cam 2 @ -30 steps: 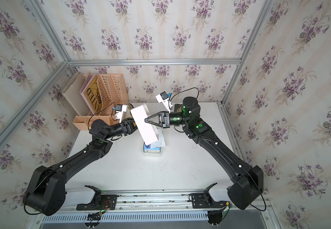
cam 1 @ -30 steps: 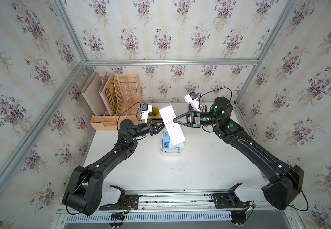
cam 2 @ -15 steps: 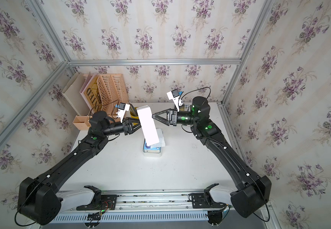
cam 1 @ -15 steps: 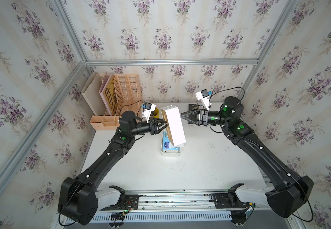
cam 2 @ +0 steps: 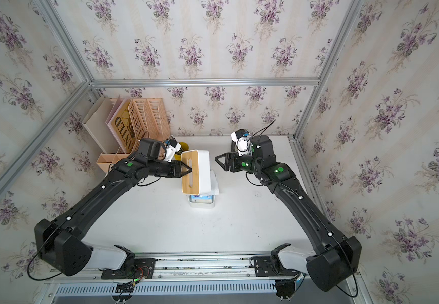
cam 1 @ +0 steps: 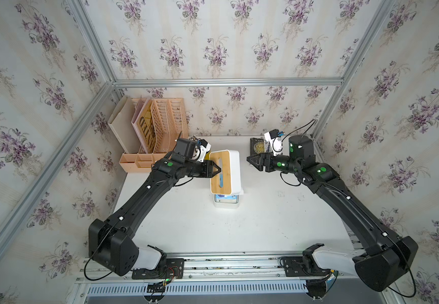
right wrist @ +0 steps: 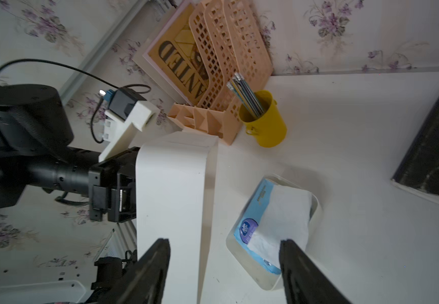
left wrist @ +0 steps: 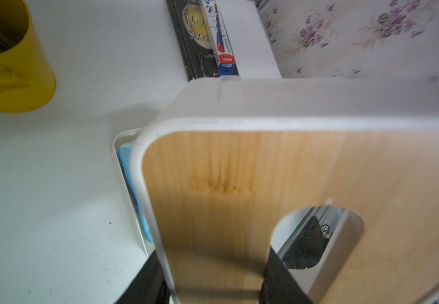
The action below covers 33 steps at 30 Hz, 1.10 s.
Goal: Put the tissue paper into the tissue box
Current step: Close the box lid on the tissue box.
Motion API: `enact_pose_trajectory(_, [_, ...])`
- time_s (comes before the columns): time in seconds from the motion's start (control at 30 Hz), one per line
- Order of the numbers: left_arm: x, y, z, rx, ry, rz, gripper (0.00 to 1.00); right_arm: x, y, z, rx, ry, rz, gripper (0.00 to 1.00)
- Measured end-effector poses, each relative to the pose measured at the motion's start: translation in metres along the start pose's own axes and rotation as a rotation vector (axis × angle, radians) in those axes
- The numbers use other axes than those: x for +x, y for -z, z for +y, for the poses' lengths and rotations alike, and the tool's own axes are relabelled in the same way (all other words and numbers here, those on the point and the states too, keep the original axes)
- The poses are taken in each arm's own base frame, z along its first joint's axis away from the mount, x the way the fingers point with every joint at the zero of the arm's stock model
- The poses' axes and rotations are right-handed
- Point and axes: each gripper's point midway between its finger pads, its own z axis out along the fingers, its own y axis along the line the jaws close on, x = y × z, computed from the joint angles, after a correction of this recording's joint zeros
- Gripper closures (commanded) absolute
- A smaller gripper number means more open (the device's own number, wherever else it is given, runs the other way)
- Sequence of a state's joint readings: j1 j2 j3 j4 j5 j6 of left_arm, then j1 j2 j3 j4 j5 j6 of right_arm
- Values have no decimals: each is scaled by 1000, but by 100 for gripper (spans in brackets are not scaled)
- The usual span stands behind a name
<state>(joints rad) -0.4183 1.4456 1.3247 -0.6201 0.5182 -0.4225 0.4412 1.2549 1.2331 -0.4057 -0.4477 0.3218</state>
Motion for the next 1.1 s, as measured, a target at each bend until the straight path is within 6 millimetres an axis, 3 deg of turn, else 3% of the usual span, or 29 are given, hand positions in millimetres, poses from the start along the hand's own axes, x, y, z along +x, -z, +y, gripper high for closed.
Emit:
enact_pose_trajectory(0.17, [14,-22,16,-140,26,115,65,14,1,-29,144,33,17,30])
enact_pose_trajectory(0.57, [2,-57,20,-323,14,257,66,28,10,-59,282,90,26,31])
enact_pose_trajectory(0.77, [12,-59,30,-389,24,325,66,29,15,-60,288,96,15,31])
enact_pose_trajectory(1.1, [19,-84,46,-440,48,410,67,29,16,-55,262,99,7,32])
